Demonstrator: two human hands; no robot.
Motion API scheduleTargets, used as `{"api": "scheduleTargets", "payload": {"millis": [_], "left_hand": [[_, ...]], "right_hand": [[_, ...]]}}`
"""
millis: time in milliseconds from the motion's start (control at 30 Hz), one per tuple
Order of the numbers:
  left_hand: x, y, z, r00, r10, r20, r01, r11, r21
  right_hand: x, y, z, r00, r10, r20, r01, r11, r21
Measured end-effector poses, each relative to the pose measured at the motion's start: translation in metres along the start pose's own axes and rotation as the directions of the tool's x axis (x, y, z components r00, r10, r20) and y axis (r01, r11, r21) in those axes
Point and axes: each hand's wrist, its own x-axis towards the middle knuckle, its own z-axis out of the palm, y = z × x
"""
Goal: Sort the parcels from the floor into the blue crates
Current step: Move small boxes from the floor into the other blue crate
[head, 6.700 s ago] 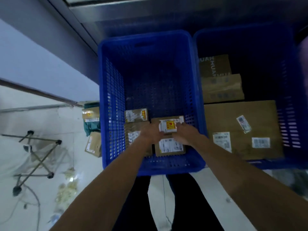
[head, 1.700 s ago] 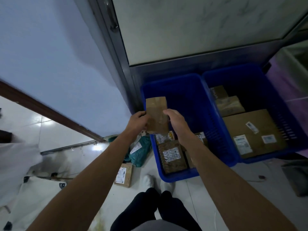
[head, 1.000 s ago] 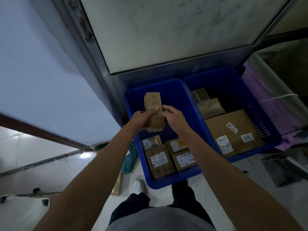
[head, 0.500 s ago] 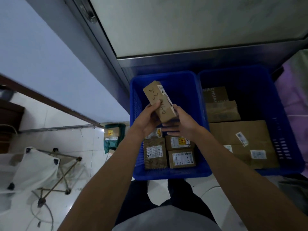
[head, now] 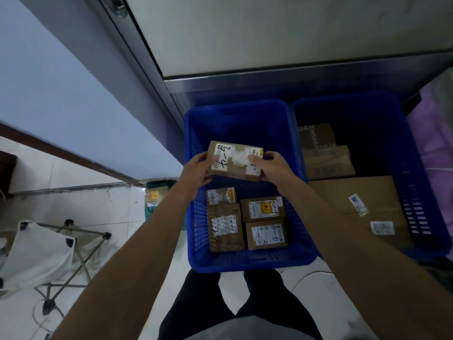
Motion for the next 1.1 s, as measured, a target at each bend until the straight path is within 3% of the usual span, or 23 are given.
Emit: {"api": "scheduleTargets", "payload": {"millis": [233, 467, 833, 1000, 1100], "left_hand": [[0.089, -0.022, -0.004, 0.996, 0.086, -0.011, -0.070, 0.872, 0.484], [0.199, -0.083, -0.009, 0.988, 0.151, -0.008, -0.090, 0.631, 0.771], [0.300, -0.192, 0.011, 0.997, -0.004, -0.083, 0.081, 0.299, 0.951], [0.316, -0.222, 0.015, 0.991, 0.095, -0.094, 0.086, 0.087, 0.993], [0.321, -0.224, 0.017, 0.990, 0.119, -0.072, 0.071, 0.015, 0.997]], "right_hand": [[0.085, 0.039, 0.028, 0.996, -0.032, -0.078, 0.020, 0.987, -0.159], [0.197, 0.102, 0.052, 0.997, 0.010, -0.075, -0.032, 0.954, -0.298], [0.316, 0.220, 0.086, 0.999, 0.024, 0.020, -0.009, 0.829, -0.559], [0.340, 0.269, 0.096, 0.996, 0.053, 0.075, 0.012, 0.731, -0.682], [0.336, 0.269, 0.096, 0.991, 0.111, 0.077, -0.022, 0.695, -0.719]]}}
